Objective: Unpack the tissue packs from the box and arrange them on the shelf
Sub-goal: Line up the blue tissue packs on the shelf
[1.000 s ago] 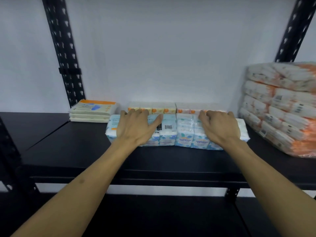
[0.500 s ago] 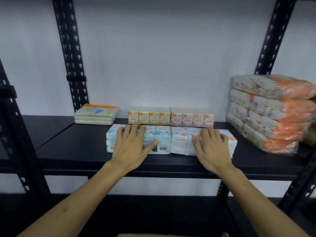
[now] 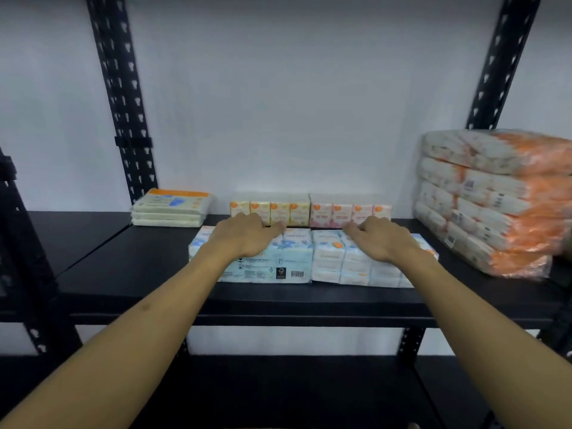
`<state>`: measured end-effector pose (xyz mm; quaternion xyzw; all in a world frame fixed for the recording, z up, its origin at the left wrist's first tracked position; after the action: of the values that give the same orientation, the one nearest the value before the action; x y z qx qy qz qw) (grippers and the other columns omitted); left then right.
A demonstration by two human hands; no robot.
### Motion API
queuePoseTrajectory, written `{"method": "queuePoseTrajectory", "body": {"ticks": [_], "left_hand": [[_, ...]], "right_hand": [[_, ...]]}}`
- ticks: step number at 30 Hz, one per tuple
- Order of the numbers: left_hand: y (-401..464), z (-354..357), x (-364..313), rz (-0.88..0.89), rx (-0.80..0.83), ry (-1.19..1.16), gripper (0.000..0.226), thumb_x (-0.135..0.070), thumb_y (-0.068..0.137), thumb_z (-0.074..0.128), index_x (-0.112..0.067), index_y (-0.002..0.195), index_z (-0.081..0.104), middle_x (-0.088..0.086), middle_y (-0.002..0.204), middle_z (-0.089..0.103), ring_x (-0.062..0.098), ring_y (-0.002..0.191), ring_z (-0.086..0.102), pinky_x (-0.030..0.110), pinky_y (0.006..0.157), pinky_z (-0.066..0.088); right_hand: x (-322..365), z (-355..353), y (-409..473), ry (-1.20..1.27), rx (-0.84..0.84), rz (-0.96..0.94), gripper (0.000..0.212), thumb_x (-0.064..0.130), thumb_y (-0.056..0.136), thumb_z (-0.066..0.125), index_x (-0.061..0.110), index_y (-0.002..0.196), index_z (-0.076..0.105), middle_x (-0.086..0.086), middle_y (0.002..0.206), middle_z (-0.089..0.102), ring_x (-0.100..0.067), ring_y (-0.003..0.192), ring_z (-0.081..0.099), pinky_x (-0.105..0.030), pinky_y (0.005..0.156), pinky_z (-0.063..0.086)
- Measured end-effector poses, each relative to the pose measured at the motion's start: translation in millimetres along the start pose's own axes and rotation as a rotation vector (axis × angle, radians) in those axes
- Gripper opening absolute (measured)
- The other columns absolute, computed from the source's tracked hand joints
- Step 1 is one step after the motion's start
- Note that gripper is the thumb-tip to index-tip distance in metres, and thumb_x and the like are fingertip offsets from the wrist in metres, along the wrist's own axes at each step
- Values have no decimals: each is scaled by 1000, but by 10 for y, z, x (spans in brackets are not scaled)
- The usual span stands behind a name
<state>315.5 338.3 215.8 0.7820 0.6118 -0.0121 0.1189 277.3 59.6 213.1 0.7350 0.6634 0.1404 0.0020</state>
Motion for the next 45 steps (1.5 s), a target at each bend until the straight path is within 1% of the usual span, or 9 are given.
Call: {"method": "queuePoseTrajectory", "body": {"ticks": [5,12,18,22,27,29,35,40,45], "left_hand": [[-112,-82,-107,70,-233,8,70,-76,97,22,-20,66,50,-2,67,55,24,75,61,39,77,48],[-313,72,-131,122,-631,148,61,-62,104,30,-14,91,66,2,89,66,25,87,59,43,86,39],[-361,292,-25,137,-635,16,59,-61,101,33,-12,108,67,4,105,62,26,98,56,43,93,39],[-516,301,-50,145,-646,56,57,-59,103,35,-14,123,64,5,121,66,26,111,59,46,101,40],[-561,306,-78,158,-591,91,57,-60,105,26,-27,139,58,3,141,58,23,133,49,48,113,28],[-557,302,-72,139,-580,95,59,-63,104,24,-30,138,59,1,144,56,21,138,46,51,118,23],[-528,326,-57,86,-577,131,59,-64,102,28,-30,136,61,2,141,60,24,133,52,52,114,33],[-531,320,-57,75,-575,146,60,-64,101,26,-29,134,63,2,138,61,25,130,54,51,111,34],[-539,320,-57,78,-560,158,59,-65,101,27,-31,136,61,1,140,60,24,132,52,50,112,34]], "right_hand": [[3,-61,-122,58,-238,-48,59,61,100,28,20,61,45,1,62,55,-22,62,54,-36,67,39],[25,14,-332,3,-684,-212,42,44,105,37,17,76,50,-2,77,61,-27,76,54,-40,79,34],[-84,222,-466,46,-628,-263,50,52,101,37,12,113,63,-4,107,61,-24,96,52,-31,84,27],[-41,-22,-482,71,-377,-210,60,63,97,42,14,126,62,-3,126,59,-24,118,52,-38,97,37],[263,-119,-474,48,-16,-309,89,66,83,66,33,157,29,4,165,24,-19,153,19,-47,124,15],[336,-6,-454,-55,7,-305,88,59,86,68,37,158,22,5,166,23,-20,152,20,-51,123,14],[292,-107,-444,97,-205,-236,72,53,88,69,36,152,39,6,155,46,-23,139,42,-49,112,34],[364,-418,-468,692,-356,-187,58,42,84,78,29,137,56,7,115,68,-17,95,68,-32,82,56],[402,-546,-472,1101,-430,-133,66,43,86,76,22,141,46,12,113,67,-5,100,68,-26,81,57]]}}
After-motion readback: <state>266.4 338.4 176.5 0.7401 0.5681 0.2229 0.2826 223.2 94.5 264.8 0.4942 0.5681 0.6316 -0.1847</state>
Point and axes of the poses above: each hand's wrist, its own y-axis towards the middle knuckle, its own z-axis out of the palm, x = y × z, the point moved 5 cm from there along y, towards the middle knuckle
